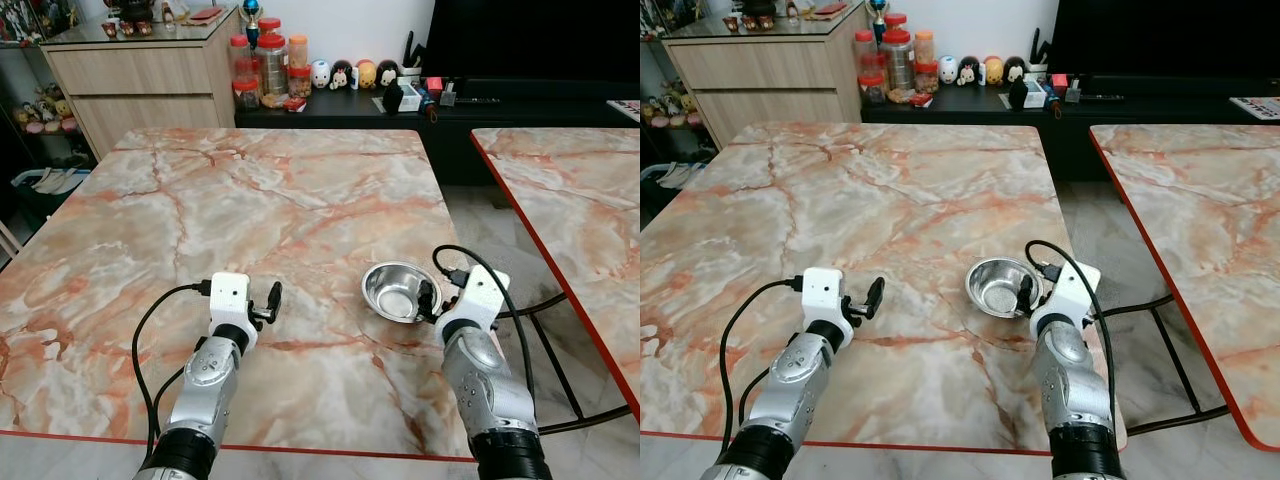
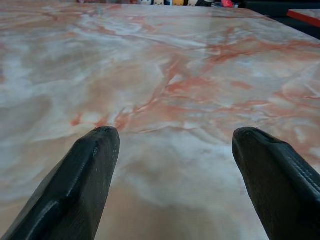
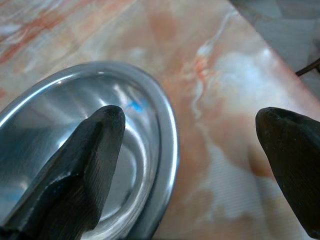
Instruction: Setting the table
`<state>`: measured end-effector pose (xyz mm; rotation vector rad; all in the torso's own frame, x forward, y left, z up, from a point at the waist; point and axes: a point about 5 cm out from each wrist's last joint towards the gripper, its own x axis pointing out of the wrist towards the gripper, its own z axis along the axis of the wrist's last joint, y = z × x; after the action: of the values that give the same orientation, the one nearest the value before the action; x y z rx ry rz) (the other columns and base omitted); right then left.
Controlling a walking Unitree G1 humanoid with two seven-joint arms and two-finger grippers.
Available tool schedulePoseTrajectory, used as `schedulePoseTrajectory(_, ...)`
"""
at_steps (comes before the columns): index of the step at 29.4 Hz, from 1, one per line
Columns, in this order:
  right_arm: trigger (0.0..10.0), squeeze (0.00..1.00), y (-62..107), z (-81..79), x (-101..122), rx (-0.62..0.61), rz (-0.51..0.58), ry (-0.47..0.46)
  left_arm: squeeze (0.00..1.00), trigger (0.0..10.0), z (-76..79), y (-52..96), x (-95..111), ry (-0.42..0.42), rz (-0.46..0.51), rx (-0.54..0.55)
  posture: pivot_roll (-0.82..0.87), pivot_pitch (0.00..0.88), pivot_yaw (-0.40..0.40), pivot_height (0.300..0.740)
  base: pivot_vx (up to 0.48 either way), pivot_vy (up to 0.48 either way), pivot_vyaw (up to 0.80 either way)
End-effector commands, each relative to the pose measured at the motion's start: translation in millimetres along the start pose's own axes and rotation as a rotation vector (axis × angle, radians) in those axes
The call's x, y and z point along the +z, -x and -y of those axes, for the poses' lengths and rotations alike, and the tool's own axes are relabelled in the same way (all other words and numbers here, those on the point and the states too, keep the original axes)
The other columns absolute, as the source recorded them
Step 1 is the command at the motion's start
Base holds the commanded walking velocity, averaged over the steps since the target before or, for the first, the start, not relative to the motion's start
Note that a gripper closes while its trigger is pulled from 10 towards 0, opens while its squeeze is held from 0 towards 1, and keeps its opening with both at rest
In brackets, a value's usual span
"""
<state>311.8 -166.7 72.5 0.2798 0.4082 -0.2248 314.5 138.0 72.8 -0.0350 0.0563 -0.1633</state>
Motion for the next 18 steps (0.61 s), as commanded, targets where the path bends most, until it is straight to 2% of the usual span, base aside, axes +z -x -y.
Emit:
schedulePoseTrajectory(1,10.0,0.00,-1.7,-9.5,6.1,0.038,-0.001,-0.001,0.00,10.0,-3.3,0.7,2.6,-0.005,0.004,0.016,-0.07,0.000,-0.010,0.740,0.000,0.000,0.00)
schedulePoseTrajectory(15,10.0,0.00,-4.7,-14.6,4.0,0.052,-0.043,0.005,0.00,10.0,-4.4,0.2,4.5,-0.007,0.009,0.025,-0.06,0.000,-0.015,0.740,0.000,0.000,0.00)
schedulePoseTrajectory(16,7.6,0.00,-4.7,-14.4,4.1,0.052,-0.042,0.004,0.00,10.0,-4.2,0.1,4.5,-0.006,0.009,0.025,-0.06,0.000,-0.016,0.740,0.000,0.000,0.00)
schedulePoseTrajectory(17,4.4,0.00,-4.8,-14.3,4.1,0.051,-0.042,0.005,0.00,10.0,-4.0,0.1,4.4,-0.006,0.008,0.025,-0.06,0.000,-0.016,0.740,0.000,0.000,0.00)
schedulePoseTrajectory(18,0.0,0.00,-4.8,-14.0,4.0,0.049,-0.042,0.005,0.00,10.0,-3.8,0.1,4.4,-0.006,0.008,0.025,-0.06,0.000,-0.017,0.740,0.000,0.000,0.00)
